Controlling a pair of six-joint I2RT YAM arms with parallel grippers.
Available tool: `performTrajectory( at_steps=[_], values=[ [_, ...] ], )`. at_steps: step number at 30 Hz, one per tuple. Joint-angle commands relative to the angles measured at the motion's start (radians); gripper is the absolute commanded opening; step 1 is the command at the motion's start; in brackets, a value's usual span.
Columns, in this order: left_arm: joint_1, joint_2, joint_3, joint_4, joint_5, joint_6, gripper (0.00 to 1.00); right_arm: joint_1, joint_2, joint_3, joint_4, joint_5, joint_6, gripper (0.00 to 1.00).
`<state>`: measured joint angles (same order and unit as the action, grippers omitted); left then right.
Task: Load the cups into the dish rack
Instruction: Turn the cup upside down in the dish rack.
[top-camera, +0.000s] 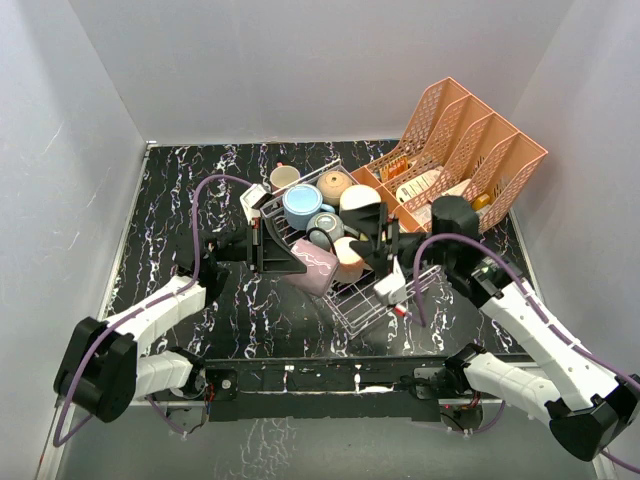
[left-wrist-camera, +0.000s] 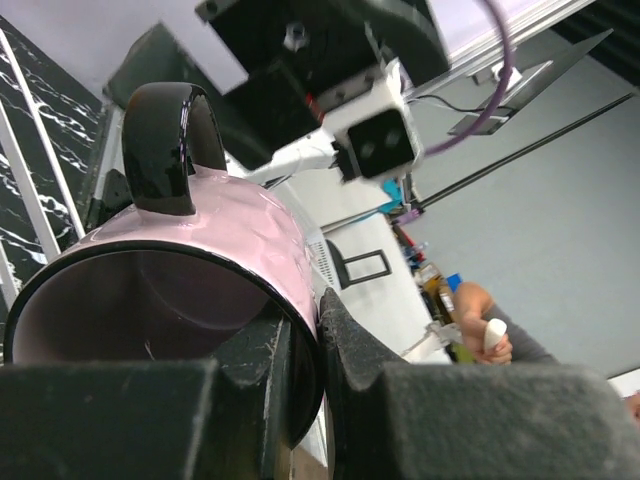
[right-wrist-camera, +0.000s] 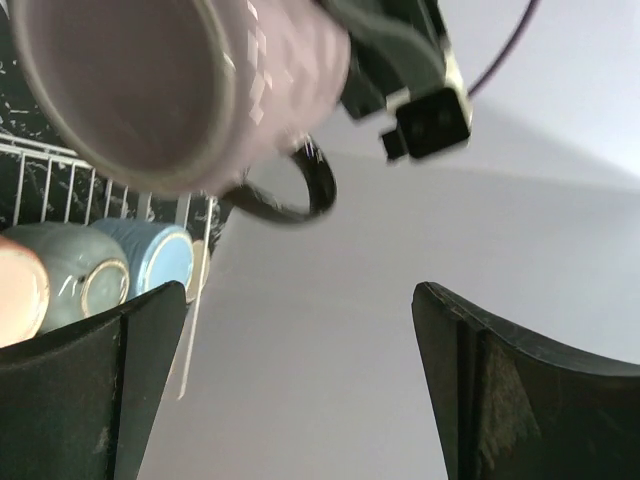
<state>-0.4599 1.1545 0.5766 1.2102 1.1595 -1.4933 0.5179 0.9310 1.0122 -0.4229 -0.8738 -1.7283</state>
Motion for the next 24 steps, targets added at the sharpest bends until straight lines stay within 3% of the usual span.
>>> performTrajectory(
  at_steps=[1, 11, 24],
  values=[
    [0.006, 0.055, -0.01, 0.4, -0.046, -0.245, 0.0, 0.115, -0.042, -0.1, 0.297, 0.111, -0.205, 1.0],
    [0.006, 0.096, -0.045, 0.48, 0.029, -0.352, 0.0, 0.183, -0.023, -0.193, 0.334, 0.091, -0.507, 0.96],
    [0.002, 0.136, -0.045, 0.553, 0.029, -0.403, 0.0, 0.255, 0.024, -0.228, 0.342, 0.081, -0.591, 0.8]
  ],
)
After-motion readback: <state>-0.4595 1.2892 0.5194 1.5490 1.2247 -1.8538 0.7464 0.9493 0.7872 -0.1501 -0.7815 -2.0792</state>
